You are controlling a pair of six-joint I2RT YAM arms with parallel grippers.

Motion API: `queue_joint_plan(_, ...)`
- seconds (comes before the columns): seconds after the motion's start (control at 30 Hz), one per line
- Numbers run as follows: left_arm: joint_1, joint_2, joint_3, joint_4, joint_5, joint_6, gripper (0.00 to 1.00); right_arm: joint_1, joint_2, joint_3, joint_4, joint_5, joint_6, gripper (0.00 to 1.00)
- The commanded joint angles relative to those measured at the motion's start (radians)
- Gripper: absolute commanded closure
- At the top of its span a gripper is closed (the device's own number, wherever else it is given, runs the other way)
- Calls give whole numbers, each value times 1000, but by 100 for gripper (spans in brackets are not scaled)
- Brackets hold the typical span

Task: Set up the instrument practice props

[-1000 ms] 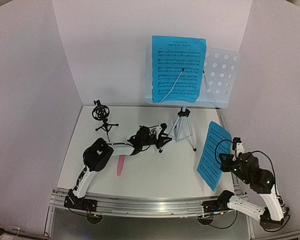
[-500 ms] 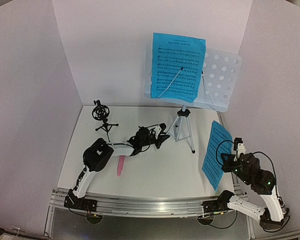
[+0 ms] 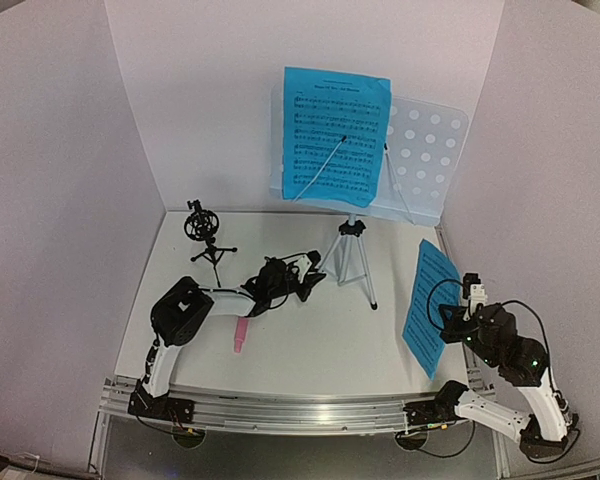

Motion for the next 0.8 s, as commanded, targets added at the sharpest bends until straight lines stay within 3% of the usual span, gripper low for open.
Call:
queue_joint_plan(0.0,38,-137,-63,-40,-21,-60,100,3,54,30,39,-17,-43,100)
queue_joint_plan(0.53,70,-336,-364,-22,-102,-51,100,3,191,147,96,-26,-160,100)
queue_joint_plan(0.77,79,-336,-393,-16,-73,-43,100,3,269,270,79,136,-210,100)
